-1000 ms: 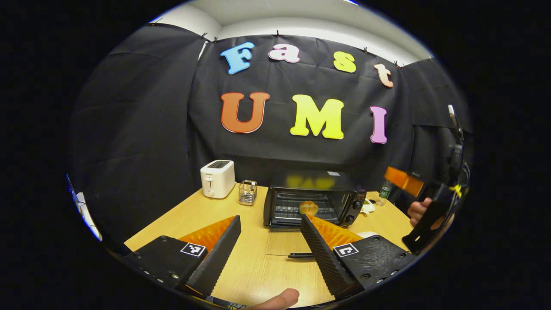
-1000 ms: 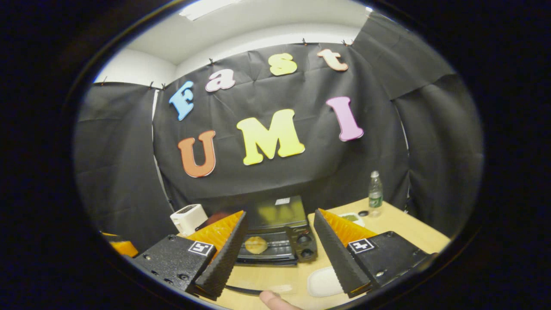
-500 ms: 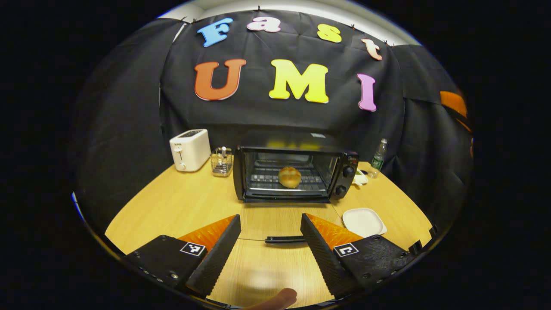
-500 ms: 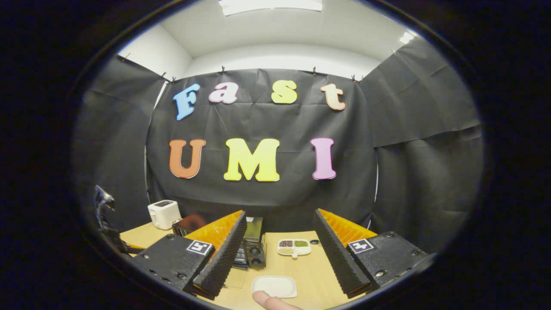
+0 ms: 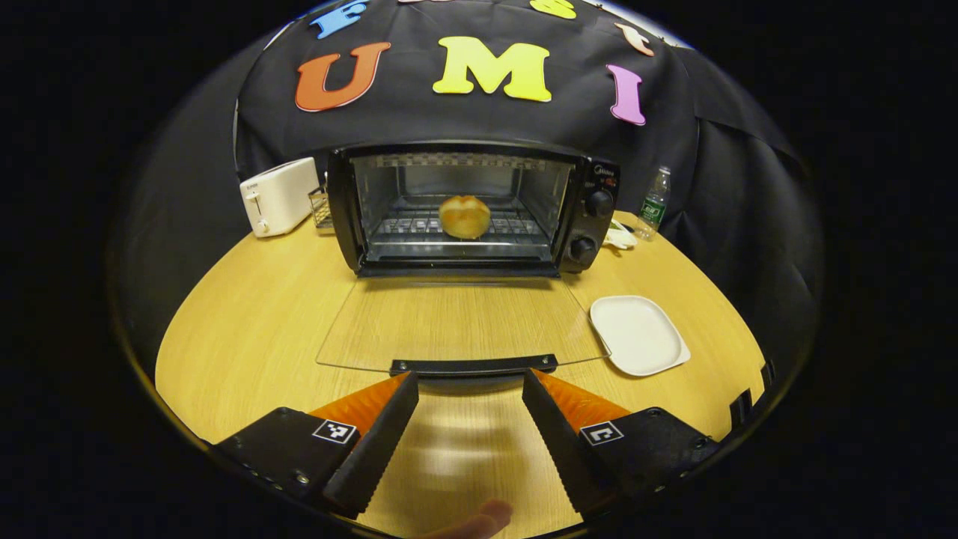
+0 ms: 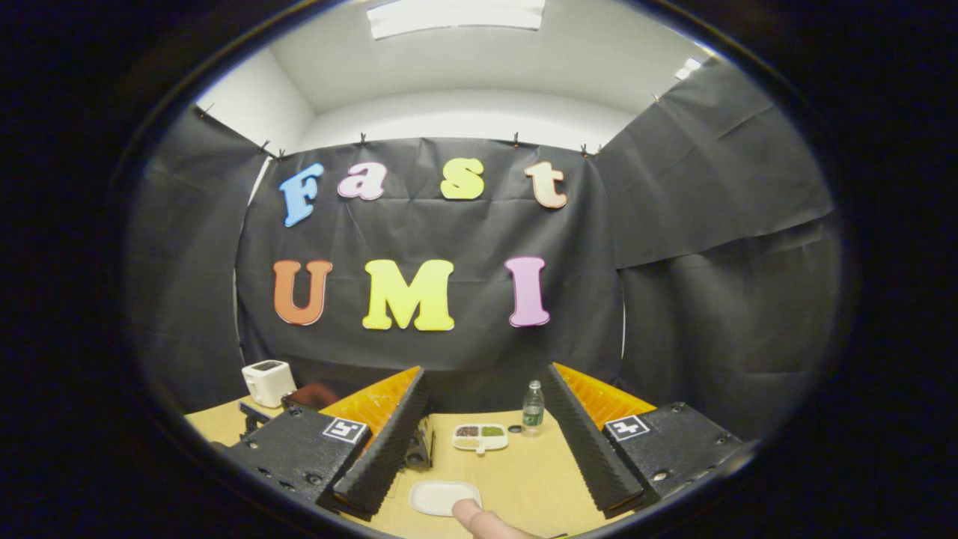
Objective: Open the electric oven with the left hand, put the food in, and close the electric oven.
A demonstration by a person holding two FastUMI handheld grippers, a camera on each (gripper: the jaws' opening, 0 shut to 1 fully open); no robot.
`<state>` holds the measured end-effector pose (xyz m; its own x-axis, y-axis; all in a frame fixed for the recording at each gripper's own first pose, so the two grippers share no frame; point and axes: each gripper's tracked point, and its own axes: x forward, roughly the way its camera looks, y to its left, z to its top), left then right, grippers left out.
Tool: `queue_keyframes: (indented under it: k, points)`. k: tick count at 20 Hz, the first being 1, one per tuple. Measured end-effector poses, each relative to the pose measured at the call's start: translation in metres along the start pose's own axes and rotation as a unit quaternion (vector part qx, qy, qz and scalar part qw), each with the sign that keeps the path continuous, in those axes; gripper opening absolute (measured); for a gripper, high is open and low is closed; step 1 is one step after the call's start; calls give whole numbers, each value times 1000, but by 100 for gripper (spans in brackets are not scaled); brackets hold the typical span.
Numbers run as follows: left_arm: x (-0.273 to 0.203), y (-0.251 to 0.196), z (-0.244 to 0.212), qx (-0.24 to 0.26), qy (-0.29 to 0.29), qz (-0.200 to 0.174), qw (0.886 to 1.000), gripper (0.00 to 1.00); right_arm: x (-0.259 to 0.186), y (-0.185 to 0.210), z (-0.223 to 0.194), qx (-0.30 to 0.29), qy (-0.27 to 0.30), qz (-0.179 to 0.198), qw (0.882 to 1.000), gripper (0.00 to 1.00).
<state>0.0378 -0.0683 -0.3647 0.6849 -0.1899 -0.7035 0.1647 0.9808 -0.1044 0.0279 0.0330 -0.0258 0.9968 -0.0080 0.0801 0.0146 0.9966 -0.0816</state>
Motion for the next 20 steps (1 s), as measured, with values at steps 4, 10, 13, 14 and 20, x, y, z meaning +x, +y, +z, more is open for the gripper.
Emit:
queue_keyframes:
  k: [4,10,13,14,20]
  points:
    - [16,0,-15,3,29,3,1000,93,0,7,-3,-1,-3,15,1000,95]
    - [31,2,-28,-14,55,8,998,93,7,2,-15,12,10,24,1000,94]
    - [29,2,-25,-20,54,8,998,93,11,1,-19,18,15,24,999,94]
    - [28,2,-22,-16,49,9,999,93,11,2,-20,20,16,26,999,95]
    - [24,0,-15,-14,41,14,999,93,15,3,-25,28,22,32,999,95]
